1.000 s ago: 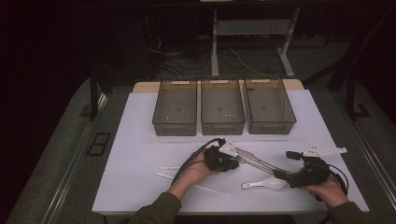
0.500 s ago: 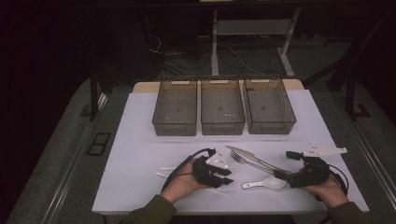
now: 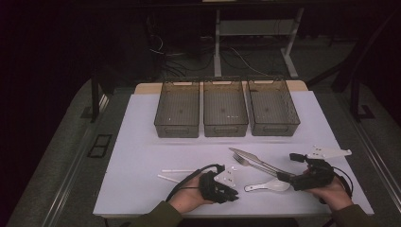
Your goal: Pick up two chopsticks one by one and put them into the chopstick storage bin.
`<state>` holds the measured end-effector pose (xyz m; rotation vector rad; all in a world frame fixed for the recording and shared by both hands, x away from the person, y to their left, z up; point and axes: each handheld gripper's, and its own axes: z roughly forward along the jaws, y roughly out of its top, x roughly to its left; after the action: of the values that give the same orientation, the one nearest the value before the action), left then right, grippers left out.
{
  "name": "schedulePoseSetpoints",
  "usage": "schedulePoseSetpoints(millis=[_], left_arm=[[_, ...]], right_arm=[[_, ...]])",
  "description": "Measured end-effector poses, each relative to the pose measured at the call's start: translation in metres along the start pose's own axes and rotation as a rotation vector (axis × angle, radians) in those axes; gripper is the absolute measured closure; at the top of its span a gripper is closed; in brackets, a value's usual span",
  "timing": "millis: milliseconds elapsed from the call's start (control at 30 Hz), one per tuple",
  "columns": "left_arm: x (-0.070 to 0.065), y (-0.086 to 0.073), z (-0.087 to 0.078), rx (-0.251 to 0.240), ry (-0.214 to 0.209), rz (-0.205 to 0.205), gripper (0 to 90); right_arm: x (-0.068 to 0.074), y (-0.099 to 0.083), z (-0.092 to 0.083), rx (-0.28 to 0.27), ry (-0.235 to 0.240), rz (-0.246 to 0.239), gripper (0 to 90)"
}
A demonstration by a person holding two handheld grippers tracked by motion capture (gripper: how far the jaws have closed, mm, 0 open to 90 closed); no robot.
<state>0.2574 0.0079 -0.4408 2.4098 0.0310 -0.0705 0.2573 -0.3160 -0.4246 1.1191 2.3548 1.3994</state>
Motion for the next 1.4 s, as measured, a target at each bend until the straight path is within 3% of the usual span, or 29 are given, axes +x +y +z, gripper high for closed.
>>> schedulePoseSetpoints(millis=[400, 600, 867, 900, 967, 1033, 1167, 1267, 1400], left_arm=[[0.003, -0.001, 0.003, -0.001, 0.000, 0.004, 87.2], [0.012, 0.006, 0.006, -0.012, 0.050, -0.008, 87.3], [0.031, 0.016, 0.014, -0.027, 0.140, -0.084, 89.0], [0.033, 0.016, 0.014, -0.015, 0.139, -0.075, 89.0], [0.034, 0.016, 0.011, -0.042, 0.125, -0.087, 89.0], [0.033, 0.015, 0.005, -0.053, 0.076, -0.076, 88.8], [0.027, 0.012, 0.003, -0.029, 0.032, -0.059, 84.2], [0.023, 0.010, 0.008, 0.018, 0.031, -0.042, 84.0], [0.023, 0.010, 0.009, 0.022, 0.037, -0.034, 85.7]], right_arm=[[0.000, 0.000, 0.000, 0.001, 0.001, -0.001, 3.9], [0.000, 0.000, 0.000, 0.001, 0.000, 0.000, 3.9], [0.000, 0.000, 0.001, 0.003, 0.000, 0.001, 3.9], [0.000, 0.000, 0.001, 0.003, 0.000, 0.001, 3.9], [0.000, 0.000, 0.000, 0.001, -0.001, -0.001, 3.9], [0.000, 0.000, 0.000, -0.002, 0.000, -0.001, 3.9], [0.000, 0.000, 0.000, 0.002, 0.002, 0.000, 3.9], [0.000, 0.000, 0.000, 0.000, 0.000, -0.001, 3.9], [0.000, 0.000, 0.000, 0.001, 0.000, 0.000, 3.9]])
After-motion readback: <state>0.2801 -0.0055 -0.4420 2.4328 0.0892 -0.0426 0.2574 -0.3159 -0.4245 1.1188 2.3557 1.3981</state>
